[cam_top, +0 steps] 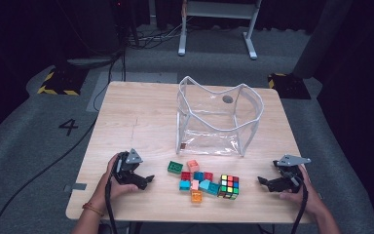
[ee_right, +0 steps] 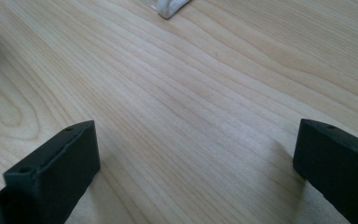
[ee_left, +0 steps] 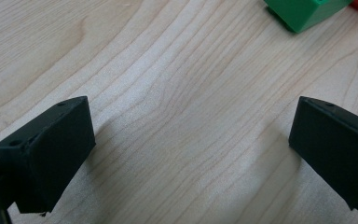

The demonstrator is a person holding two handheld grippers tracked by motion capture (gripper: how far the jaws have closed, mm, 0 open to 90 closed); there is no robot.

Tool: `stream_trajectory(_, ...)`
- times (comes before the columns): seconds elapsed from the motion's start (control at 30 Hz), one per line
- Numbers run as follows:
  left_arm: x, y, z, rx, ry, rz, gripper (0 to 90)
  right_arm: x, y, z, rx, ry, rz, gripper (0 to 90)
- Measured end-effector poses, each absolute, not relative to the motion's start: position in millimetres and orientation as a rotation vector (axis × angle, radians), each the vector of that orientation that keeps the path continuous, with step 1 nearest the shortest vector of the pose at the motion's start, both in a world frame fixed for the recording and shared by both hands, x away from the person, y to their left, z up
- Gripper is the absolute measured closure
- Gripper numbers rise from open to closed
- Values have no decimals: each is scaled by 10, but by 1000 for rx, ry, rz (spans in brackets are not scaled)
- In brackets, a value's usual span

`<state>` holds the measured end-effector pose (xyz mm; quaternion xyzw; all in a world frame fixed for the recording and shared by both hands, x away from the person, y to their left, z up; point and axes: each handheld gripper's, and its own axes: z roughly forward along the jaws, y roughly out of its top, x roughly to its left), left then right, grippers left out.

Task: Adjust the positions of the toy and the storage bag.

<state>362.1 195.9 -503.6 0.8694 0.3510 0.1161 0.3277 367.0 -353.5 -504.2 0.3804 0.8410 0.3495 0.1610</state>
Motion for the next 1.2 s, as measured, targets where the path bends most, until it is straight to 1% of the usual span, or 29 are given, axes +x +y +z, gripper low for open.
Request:
stream_trajectory(0.07, 3622, 1953, -5038, 2273, 921, 297, 2, 3672, -3556, -5040, 1082, 2398, 998, 26)
stream_trajectory(0.1, 3630, 1956, -5037, 2278, 909, 299, 2, 3670, -3562, -5041, 1084, 2389, 1009, 63)
stream_trajectory(0.17, 3632, 1956, -5036, 2280, 907, 299, 2, 3663, -3580, -5033, 1072, 2369, 1044, 185)
stream_trajectory(0.23, 3636, 1953, -5039, 2279, 904, 289, 3, 3663, -3578, -5026, 1036, 2359, 1033, 155)
stream_trajectory(0.33, 3642, 1956, -5033, 2286, 901, 287, 3, 3676, -3555, -5019, 1018, 2340, 1029, 206)
stream_trajectory(0.5, 3647, 1956, -5030, 2292, 907, 300, 3, 3744, -3559, -5010, 1033, 2326, 1036, 228)
stream_trajectory(0.53, 3667, 1954, -5034, 2292, 880, 304, 3, 3779, -3568, -4992, 1021, 2312, 1036, 251)
stream_trajectory(0.6, 3667, 1945, -5039, 2286, 889, 284, 4, 3812, -3547, -4964, 1020, 2299, 1037, 273)
stream_trajectory(0.67, 3667, 1942, -5037, 2283, 898, 299, 3, 3867, -3539, -4914, 996, 2287, 1063, 292)
stream_trajectory(0.7, 3676, 1941, -5041, 2278, 899, 276, 4, 3878, -3520, -4894, 997, 2278, 1073, 299)
stream_trajectory(0.73, 3683, 1949, -5038, 2280, 902, 288, 5, 3915, -3493, -4861, 984, 2277, 1089, 301)
stream_trajectory(0.8, 3705, 1965, -5033, 2266, 906, 302, 32, 3972, -3450, -4817, 955, 2280, 1109, 325)
stream_trajectory(0.9, 3726, 1981, -5030, 2253, 918, 299, 87, 4045, -3357, -4778, 930, 2285, 1126, 330)
stream_trajectory(1.0, 3769, 1997, -5017, 2236, 898, 328, 184, 4100, -3191, -4732, 866, 2302, 1112, 355)
stream_trajectory(1.1, 3781, 1972, -5019, 2239, 879, 326, 198, 4107, -3114, -4713, 848, 2309, 1112, 381)
stream_trajectory(1.13, 3788, 1934, -5006, 2246, 854, 354, 220, 4119, -3092, -4704, 850, 2304, 1113, 384)
stream_trajectory(1.2, 3823, 1893, -4994, 2254, 847, 331, 265, 4136, -3059, -4689, 849, 2304, 1126, 404)
